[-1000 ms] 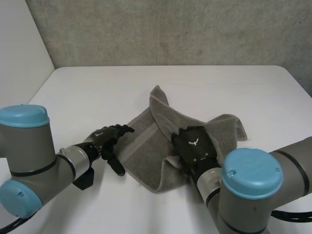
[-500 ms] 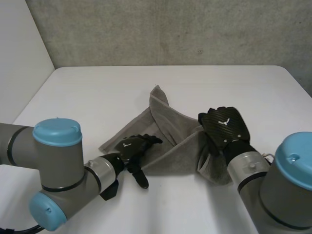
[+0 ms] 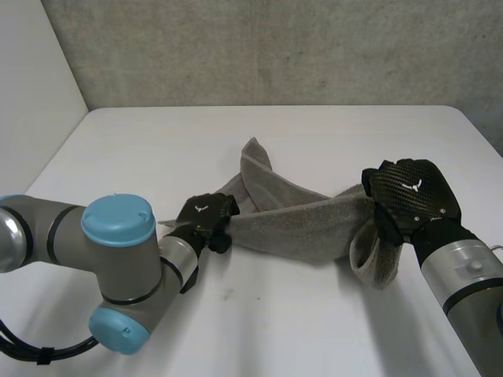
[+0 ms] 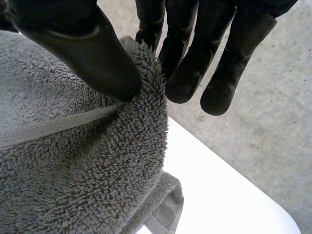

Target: Fold the towel.

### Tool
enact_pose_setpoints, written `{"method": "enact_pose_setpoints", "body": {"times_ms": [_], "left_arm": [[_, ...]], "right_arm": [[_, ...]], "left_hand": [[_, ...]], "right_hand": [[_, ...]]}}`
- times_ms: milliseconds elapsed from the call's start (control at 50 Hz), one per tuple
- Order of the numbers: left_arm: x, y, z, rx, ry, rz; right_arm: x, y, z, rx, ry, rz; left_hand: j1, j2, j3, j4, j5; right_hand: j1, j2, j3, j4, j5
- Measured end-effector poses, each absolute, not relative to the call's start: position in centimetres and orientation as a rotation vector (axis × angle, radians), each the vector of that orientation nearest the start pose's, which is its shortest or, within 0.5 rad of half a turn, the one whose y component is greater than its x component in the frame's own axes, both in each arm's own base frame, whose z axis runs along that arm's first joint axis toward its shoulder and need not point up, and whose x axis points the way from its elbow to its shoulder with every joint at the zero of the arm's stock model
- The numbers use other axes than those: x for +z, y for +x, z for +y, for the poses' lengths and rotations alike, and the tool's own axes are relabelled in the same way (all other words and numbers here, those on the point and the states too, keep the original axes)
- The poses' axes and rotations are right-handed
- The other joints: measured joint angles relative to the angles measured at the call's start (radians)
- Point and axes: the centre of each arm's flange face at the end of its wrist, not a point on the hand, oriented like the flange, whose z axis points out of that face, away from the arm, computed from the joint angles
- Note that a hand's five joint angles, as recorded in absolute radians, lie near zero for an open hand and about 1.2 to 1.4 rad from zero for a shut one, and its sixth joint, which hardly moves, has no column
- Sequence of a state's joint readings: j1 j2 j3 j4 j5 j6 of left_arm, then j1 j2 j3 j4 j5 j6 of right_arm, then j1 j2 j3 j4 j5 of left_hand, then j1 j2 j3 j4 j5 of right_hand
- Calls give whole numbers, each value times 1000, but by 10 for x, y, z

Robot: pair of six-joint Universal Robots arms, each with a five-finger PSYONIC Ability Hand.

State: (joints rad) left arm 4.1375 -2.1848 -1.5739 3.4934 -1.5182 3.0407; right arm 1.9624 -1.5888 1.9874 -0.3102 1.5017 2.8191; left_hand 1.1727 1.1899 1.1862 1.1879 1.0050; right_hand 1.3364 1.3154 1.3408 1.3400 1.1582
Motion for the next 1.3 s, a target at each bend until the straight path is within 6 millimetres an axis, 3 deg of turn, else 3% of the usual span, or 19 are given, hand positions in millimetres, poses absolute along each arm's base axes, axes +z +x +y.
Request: {"method": "enact_pose_setpoints", "body": {"times_ms": [100, 200, 280, 420, 520, 580, 660, 760, 820, 860, 900, 940, 1000, 1020, 1080, 1140, 1200, 1260, 1300], "left_arm": [[129, -320, -249, -2129, 800, 2718], [163, -313, -248, -2206, 822, 2565], [206, -304, -243, -2306, 792, 2430], [300, -281, -226, -2539, 709, 2177], [340, -266, -213, -2570, 700, 2088], [344, -263, -211, -2533, 719, 2100], [327, -263, -218, -2394, 773, 2183], [297, -263, -244, -2218, 807, 2249], [281, -262, -277, -2142, 809, 2231], [280, -263, -294, -2149, 800, 2194], [288, -266, -312, -2193, 776, 2135], [311, -271, -337, -2315, 715, 2010], [341, -275, -351, -2460, 637, 1874], [363, -276, -355, -2573, 565, 1788], [392, -273, -351, -2727, 447, 1711], [398, -268, -343, -2798, 364, 1744], [379, -260, -333, -2768, 313, 1886], [345, -252, -323, -2654, 309, 2046], [311, -244, -313, -2518, 327, 2176]], "right_arm": [[219, 228, -204, -2060, -902, 2105], [228, 222, -211, -2117, -972, 2126], [250, 218, -216, -2189, -1005, 2116], [306, 215, -215, -2263, -1007, 2079], [334, 214, -208, -2187, -1038, 2119], [336, 216, -208, -2107, -1069, 2157], [323, 223, -217, -1939, -1130, 2212], [302, 232, -237, -1819, -1178, 2251], [290, 242, -265, -1821, -1198, 2247], [290, 247, -282, -1879, -1192, 2219], [296, 254, -302, -1983, -1170, 2161], [314, 263, -329, -2197, -1109, 2020], [339, 270, -350, -2422, -1021, 1832], [359, 273, -358, -2573, -943, 1680], [382, 272, -359, -2711, -841, 1500], [389, 269, -353, -2732, -798, 1443], [370, 266, -339, -2623, -835, 1525], [335, 265, -326, -2446, -918, 1668], [302, 263, -312, -2278, -986, 1791]], "left_hand": [[18, 22, 25, 24, 23], [18, 26, 28, 28, 26], [24, 27, 29, 29, 29], [24, 27, 29, 29, 29], [24, 27, 29, 29, 29], [24, 27, 29, 29, 29], [24, 27, 29, 29, 32], [24, 27, 30, 29, 32], [24, 28, 30, 29, 32], [24, 28, 30, 30, 32], [24, 28, 30, 30, 32], [24, 28, 30, 30, 32], [24, 28, 30, 30, 32], [24, 28, 30, 30, 32], [24, 28, 30, 30, 32], [27, 28, 30, 30, 33], [30, 28, 30, 30, 33], [32, 28, 30, 30, 33], [32, 28, 30, 30, 33]], "right_hand": [[0, 0, 0, 0, 0], [0, 0, 0, 0, 0], [0, 4, 0, 0, 1], [0, 21, 0, 0, 17], [0, 21, 0, 0, 29], [0, 21, 0, 0, 31], [0, 21, 0, 0, 32], [0, 21, 0, 0, 34], [0, 21, 0, 0, 34], [0, 21, 0, 0, 35], [0, 21, 0, 0, 36], [0, 21, 0, 0, 37], [0, 21, 0, 0, 38], [0, 21, 0, 0, 38], [0, 21, 0, 0, 38], [0, 21, 0, 0, 39], [0, 21, 0, 0, 40], [0, 21, 0, 0, 40], [0, 21, 0, 0, 40]]}}
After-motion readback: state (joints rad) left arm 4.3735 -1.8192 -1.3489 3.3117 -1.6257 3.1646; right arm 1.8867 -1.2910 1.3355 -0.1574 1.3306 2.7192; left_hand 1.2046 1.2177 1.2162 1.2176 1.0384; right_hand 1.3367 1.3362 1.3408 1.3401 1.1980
